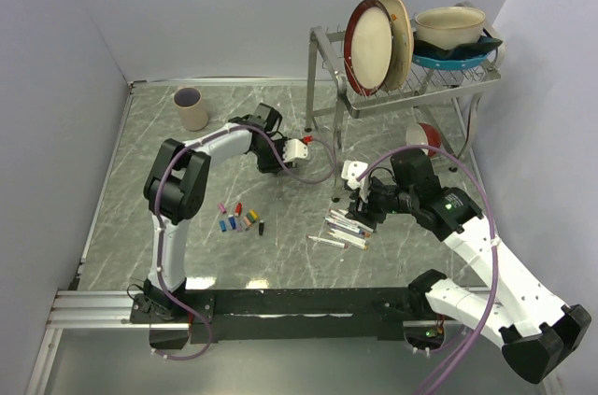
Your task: Open the pen caps
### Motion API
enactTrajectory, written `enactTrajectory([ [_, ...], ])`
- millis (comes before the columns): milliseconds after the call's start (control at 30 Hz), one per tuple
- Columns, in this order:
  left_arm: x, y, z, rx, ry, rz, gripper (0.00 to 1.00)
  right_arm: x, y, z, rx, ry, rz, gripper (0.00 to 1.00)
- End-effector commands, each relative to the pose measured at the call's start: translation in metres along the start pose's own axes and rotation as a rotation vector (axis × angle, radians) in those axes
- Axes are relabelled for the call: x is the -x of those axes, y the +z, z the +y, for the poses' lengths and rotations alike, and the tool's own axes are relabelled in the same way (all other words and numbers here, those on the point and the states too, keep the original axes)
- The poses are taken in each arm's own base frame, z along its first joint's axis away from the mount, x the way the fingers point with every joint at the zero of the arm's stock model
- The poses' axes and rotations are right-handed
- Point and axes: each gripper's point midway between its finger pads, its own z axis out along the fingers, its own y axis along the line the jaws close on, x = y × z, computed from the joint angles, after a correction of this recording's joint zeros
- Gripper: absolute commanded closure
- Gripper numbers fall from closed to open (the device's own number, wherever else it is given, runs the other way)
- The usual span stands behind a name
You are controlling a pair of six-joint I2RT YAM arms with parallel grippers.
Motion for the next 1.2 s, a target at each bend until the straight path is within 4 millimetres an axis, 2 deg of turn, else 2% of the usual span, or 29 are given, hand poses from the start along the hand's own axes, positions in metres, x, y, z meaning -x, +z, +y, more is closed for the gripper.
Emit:
enactTrajectory([
  [0,-0.02,0.026,-0.043,-0.156,-0.059,0.08,0.59,-0.001,-0.001,0.0,-0.003,-0.007,-0.007,0.43],
  [233,-0.031,0.031,-0.052,-0.143,-0.088,0.17,0.62,0.0,-0.001,0.001,0.0,-0.011,-0.01,0.43],
  [333,-0.037,0.034,-0.057,-0.135,-0.109,0.213,0.66,0.0,-0.002,0.001,-0.002,-0.011,-0.011,0.43],
  [433,-0.039,0.037,-0.062,-0.136,-0.133,0.251,0.78,0.001,-0.003,0.002,0.002,-0.014,-0.016,0.43],
  [467,-0.038,0.038,-0.065,-0.14,-0.134,0.256,0.88,0.0,-0.003,0.002,0.003,-0.014,-0.014,0.43],
  [533,-0.038,0.038,-0.068,-0.139,-0.158,0.267,0.99,0.001,-0.003,0.002,0.003,-0.014,-0.016,0.43],
  [700,-0.032,0.028,-0.058,-0.067,-0.206,0.254,0.99,0.002,-0.003,0.005,0.017,-0.019,-0.025,0.43],
  [733,-0.025,0.019,-0.045,-0.006,-0.234,0.225,0.99,0.001,-0.003,0.005,0.021,-0.018,-0.022,0.43],
  [800,-0.021,0.009,-0.037,0.028,-0.265,0.188,0.99,0.001,-0.003,0.007,0.029,-0.022,-0.023,0.43],
  [833,-0.011,-0.004,-0.023,0.085,-0.287,0.132,0.99,0.001,-0.002,0.008,0.038,-0.028,-0.021,0.43],
  [900,-0.008,-0.015,-0.019,0.118,-0.313,0.088,0.99,0.001,-0.003,0.01,0.046,-0.034,-0.023,0.43],
  [933,0.002,-0.032,-0.005,0.182,-0.327,0.03,0.99,-0.001,-0.003,0.01,0.047,-0.033,-0.019,0.43],
  [1000,0.007,-0.043,-0.004,0.219,-0.338,-0.012,0.99,-0.001,-0.003,0.012,0.056,-0.041,-0.023,0.43],
  [1033,0.016,-0.058,0.004,0.262,-0.352,-0.05,0.99,-0.001,-0.002,0.013,0.062,-0.041,-0.022,0.43],
  [1100,0.031,-0.076,0.01,0.299,-0.398,-0.125,0.99,-0.001,-0.002,0.016,0.078,-0.044,-0.025,0.43],
  [1167,0.036,-0.085,0.013,0.336,-0.438,-0.19,0.99,-0.001,-0.002,0.018,0.093,-0.049,-0.028,0.43],
])
